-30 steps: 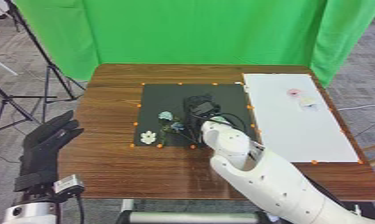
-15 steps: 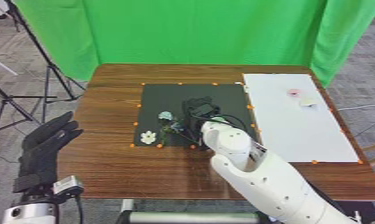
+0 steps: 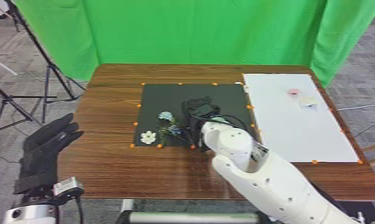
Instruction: Arrange flowers
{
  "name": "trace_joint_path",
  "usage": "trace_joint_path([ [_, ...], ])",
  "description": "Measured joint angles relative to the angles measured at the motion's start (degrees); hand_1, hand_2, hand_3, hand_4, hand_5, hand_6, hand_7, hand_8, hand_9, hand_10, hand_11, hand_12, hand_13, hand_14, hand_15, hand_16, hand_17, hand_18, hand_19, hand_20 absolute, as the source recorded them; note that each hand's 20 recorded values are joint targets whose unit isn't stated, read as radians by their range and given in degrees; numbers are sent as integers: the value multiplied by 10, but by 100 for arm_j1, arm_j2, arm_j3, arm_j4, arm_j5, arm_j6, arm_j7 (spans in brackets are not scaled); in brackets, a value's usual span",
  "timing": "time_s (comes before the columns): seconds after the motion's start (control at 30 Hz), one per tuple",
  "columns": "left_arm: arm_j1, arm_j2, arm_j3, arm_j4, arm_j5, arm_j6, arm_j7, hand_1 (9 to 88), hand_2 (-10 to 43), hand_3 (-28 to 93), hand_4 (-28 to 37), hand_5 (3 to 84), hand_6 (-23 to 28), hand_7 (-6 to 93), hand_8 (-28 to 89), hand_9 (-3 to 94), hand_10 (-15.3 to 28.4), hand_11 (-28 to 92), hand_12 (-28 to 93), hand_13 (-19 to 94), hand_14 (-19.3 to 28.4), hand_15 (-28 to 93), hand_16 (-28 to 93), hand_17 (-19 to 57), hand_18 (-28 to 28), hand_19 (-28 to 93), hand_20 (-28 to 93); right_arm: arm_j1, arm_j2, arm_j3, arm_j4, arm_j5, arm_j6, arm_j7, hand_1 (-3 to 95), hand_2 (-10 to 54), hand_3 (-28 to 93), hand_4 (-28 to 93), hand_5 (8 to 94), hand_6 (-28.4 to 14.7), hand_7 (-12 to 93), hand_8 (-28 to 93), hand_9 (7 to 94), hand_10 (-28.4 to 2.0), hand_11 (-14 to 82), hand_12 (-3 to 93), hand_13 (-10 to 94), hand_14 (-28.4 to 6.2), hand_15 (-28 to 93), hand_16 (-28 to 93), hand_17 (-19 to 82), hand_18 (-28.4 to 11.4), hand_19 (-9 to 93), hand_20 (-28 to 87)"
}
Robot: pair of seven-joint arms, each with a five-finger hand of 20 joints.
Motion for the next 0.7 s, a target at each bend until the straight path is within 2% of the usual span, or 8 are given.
trace_joint_path([
  [0.37,58,1,25,-7,-3,23,38,267,28,835,-185,413,108,161,-108,349,199,382,67,258,274,662,-174,-100,213,580,51,281,197,-211,-36,234,102,258,272,-18,849,-241,653,-84,154,-111,707,-176,320,182,599,-153,754,156,118,-258,769,135],
  [0.7,87,15,99,-5,-37,100,161,266,29,834,-189,412,108,160,-108,348,199,381,67,259,274,662,-174,-100,214,580,52,474,424,-232,-429,720,313,354,246,10,836,-232,639,-88,146,-106,690,-188,315,181,591,-160,755,153,114,-264,765,142],
])
